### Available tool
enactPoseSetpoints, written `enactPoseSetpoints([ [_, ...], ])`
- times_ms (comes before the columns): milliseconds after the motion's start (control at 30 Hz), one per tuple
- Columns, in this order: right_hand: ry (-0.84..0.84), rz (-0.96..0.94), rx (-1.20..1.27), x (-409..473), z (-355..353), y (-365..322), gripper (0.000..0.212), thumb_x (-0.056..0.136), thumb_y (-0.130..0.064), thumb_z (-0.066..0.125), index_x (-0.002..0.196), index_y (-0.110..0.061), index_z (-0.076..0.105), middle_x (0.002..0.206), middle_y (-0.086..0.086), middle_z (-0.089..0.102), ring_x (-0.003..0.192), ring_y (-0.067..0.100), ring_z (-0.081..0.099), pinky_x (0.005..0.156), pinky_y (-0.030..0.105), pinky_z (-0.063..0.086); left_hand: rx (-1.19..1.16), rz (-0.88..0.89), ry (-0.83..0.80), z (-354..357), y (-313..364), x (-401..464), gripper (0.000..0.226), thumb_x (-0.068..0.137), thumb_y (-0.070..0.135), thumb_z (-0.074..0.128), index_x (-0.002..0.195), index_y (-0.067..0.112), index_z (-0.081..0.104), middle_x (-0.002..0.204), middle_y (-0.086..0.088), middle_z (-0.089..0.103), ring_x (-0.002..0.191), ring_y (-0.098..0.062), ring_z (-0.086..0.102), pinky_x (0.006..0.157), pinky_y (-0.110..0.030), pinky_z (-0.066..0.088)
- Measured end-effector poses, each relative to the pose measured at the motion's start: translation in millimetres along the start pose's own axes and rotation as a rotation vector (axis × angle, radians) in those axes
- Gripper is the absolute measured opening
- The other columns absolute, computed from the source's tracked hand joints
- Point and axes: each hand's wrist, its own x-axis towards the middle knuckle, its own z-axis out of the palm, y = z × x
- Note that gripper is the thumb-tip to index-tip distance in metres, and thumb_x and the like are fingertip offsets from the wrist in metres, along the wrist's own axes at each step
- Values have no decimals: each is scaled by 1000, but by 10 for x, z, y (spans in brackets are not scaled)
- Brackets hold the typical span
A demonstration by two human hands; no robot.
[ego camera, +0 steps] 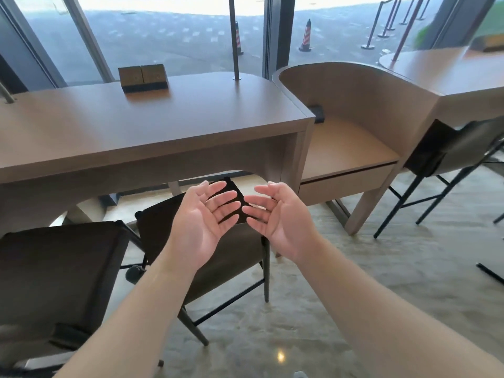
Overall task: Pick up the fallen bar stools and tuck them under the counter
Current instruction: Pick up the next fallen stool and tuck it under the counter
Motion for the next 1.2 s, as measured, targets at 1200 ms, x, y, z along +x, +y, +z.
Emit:
enactPoseSetpoints([
  [1200,76,-182,181,-1644,-1776,-759,25,94,-29,52,106,-11,64,84,7,71,70,18,65,59,28,52,-44,-111,-361,1953,-1027,-851,44,86,44,57,114,13,69,102,-12,70,90,-27,68,78,-39,55],
])
